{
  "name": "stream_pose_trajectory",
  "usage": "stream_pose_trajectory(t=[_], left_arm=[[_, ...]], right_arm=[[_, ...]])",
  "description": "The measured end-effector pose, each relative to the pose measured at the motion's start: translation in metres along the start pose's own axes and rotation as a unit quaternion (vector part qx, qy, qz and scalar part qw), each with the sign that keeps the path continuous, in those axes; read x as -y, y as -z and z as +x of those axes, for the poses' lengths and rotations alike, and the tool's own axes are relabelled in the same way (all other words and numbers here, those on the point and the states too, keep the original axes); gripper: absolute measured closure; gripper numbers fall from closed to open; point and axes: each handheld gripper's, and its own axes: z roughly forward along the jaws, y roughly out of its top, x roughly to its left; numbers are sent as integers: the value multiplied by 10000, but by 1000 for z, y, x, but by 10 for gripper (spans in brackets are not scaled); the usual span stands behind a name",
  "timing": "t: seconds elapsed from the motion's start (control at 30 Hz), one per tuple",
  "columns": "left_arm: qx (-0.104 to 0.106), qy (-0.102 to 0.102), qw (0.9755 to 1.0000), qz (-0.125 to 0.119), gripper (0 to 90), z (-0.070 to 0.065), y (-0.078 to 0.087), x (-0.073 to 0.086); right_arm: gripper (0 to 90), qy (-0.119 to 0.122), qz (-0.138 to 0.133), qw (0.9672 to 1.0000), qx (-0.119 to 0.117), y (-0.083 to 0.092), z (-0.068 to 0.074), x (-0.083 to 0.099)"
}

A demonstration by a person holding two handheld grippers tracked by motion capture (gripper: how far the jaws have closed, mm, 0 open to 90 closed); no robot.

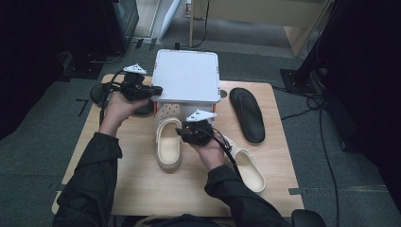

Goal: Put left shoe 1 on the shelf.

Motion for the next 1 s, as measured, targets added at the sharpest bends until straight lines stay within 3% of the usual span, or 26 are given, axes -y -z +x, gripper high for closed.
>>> stream_pose_trajectory(t=[0.13,0.17,0.2,0.3,0.33,0.37,0.4,0.43,0.57,0.63,0.8,0.87,1.0], left_arm=[[2,24,10000,-27,854,0,0,0],[0,19,10000,-37,856,0,0,1],[4,17,10000,-36,856,0,0,1],[11,9,10000,-48,858,0,0,1],[20,8,10000,-49,860,1,0,1],[20,8,10000,-49,862,1,0,1],[25,7,10000,-47,862,1,0,1],[13,3,10000,-58,862,1,0,2],[7,0,10000,-54,862,0,0,2],[10,-3,10000,-58,863,0,0,2],[19,4,10000,-71,863,1,0,2],[20,5,10000,-75,863,1,0,2],[25,15,10000,-75,864,1,0,2]], right_arm=[[555,-150,170,9997,-35,-21,-6,-4],[577,-144,315,9994,66,-31,-5,-7],[577,-144,315,9994,66,-31,-5,-7],[639,-195,293,9988,337,-37,-4,-11],[719,-135,275,9977,601,-35,-4,-13],[742,-104,264,9967,765,-34,-3,-14],[742,-104,264,9967,765,-34,-3,-14],[762,-69,244,9951,954,-32,-5,-15],[766,-131,229,9934,1118,-30,-8,-14],[763,-291,154,9914,1266,-28,-13,-13],[741,-454,100,9917,1202,-29,-16,-12],[725,-416,103,9923,1165,-29,-16,-11],[602,-571,47,9943,900,-24,-17,-10]])
